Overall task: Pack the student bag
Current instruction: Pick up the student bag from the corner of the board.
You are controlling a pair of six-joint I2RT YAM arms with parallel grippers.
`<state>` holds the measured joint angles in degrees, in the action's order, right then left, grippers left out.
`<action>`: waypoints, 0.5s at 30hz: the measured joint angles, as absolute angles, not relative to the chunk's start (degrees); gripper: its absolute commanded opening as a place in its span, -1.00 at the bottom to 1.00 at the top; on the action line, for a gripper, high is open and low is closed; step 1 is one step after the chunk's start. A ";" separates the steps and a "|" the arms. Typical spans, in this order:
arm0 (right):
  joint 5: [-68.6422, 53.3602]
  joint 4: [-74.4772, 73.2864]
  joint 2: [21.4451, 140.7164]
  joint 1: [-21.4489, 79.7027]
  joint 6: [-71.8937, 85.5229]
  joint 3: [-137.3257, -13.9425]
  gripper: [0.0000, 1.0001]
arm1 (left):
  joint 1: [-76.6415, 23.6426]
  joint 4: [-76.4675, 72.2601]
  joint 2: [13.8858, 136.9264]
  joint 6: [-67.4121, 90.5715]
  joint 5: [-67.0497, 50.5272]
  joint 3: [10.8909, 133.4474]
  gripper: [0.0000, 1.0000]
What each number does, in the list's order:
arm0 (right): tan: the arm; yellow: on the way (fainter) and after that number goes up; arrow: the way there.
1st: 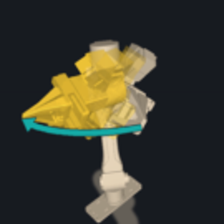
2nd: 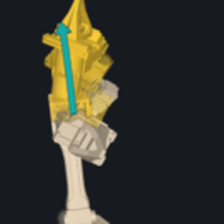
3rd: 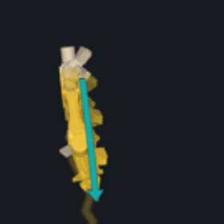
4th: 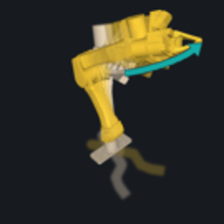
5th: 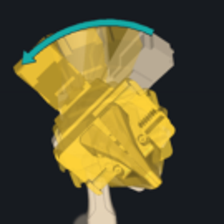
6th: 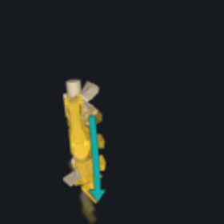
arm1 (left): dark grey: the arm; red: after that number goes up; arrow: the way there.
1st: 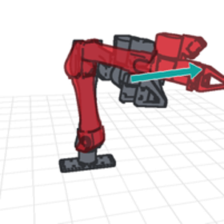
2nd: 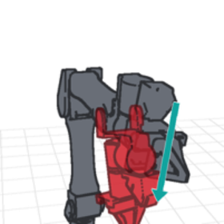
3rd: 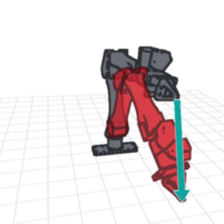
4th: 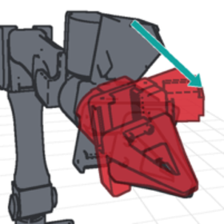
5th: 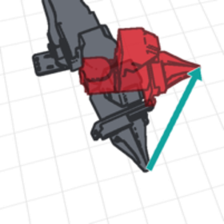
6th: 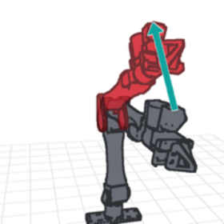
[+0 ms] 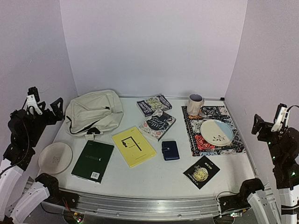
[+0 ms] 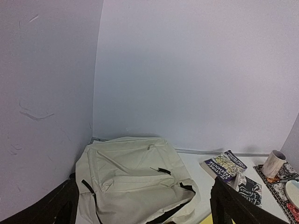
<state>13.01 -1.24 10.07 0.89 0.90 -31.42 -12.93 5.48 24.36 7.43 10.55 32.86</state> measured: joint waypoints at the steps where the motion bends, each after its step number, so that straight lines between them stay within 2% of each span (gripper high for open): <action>1: 13.02 -1.25 9.98 0.89 0.92 -31.42 0.97 | -12.91 5.46 24.60 7.41 10.34 32.86 0.99; 15: 10.46 -1.28 9.32 0.89 1.12 -31.42 0.97 | -12.78 6.77 39.35 4.82 5.35 38.16 0.99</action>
<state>10.46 -1.28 9.32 0.89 1.12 -31.42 -12.78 6.77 39.35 4.82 5.35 38.16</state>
